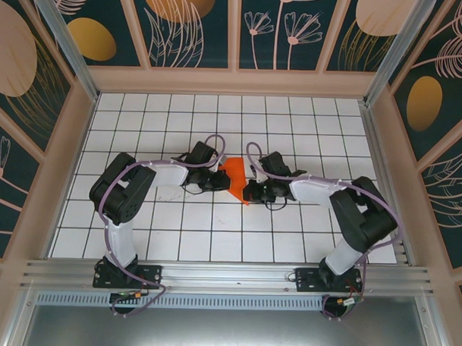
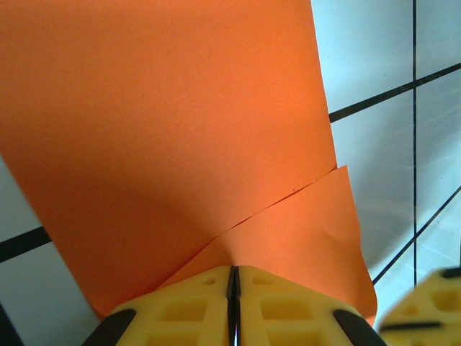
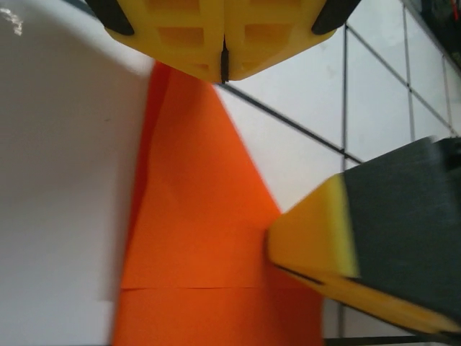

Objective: Fold a paper plane with a square sheet of paper (fold left side to right side)
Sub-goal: Third fold the triangle at the center of the table.

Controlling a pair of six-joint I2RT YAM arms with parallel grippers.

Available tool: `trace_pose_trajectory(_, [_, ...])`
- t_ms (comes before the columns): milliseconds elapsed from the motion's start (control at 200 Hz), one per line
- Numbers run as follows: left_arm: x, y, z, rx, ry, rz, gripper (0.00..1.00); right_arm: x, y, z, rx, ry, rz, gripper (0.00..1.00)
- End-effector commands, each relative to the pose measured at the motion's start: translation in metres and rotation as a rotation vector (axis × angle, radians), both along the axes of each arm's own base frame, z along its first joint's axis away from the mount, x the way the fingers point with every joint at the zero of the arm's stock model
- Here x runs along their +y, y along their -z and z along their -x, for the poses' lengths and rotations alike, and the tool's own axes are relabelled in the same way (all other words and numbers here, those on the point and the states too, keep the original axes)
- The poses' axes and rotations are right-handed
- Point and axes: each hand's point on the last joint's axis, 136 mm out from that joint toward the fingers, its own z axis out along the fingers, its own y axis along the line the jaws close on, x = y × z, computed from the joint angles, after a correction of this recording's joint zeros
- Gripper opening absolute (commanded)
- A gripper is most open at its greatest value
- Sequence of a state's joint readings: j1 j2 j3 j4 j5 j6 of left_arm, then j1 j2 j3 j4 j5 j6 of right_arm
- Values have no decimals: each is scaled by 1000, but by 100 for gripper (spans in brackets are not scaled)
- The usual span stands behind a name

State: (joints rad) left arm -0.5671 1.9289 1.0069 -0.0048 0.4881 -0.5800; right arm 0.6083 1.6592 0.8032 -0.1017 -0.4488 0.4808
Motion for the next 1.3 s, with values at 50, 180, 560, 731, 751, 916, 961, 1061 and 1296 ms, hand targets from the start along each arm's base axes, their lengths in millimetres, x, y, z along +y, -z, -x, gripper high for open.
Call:
trace_pose_trajectory(50, [42, 56, 25, 105, -41, -228, 13, 1, 10, -10, 17, 51, 10, 0])
trace_pose_trajectory(180, [36, 46, 21, 79, -36, -197, 15, -13, 29, 1, 67, 63, 83, 0])
trace_pose_trajectory(560, [-4, -39, -1, -91, 19, 38, 19, -42, 57, 23, 145, 71, 233, 0])
trace_pose_trajectory(731, [-17, -42, 19, -63, 60, 103, 16, -44, 63, 24, 157, 68, 253, 0])
trace_pose_trajectory(751, [-18, -42, 20, -63, 64, 107, 16, -44, 63, 24, 158, 67, 254, 0])
trace_pose_trajectory(916, [-32, -35, 31, -41, 98, 118, 15, -44, 64, 25, 159, 61, 263, 0])
trace_pose_trajectory(961, [-34, -33, 33, -35, 98, 124, 15, -45, 65, 26, 162, 61, 268, 0])
trace_pose_trajectory(1061, [-39, -29, 33, -30, 97, 126, 14, -44, 65, 27, 163, 59, 271, 0])
trace_pose_trajectory(1296, [-46, -18, 38, -13, 107, 120, 13, -43, 66, 28, 166, 51, 285, 0])
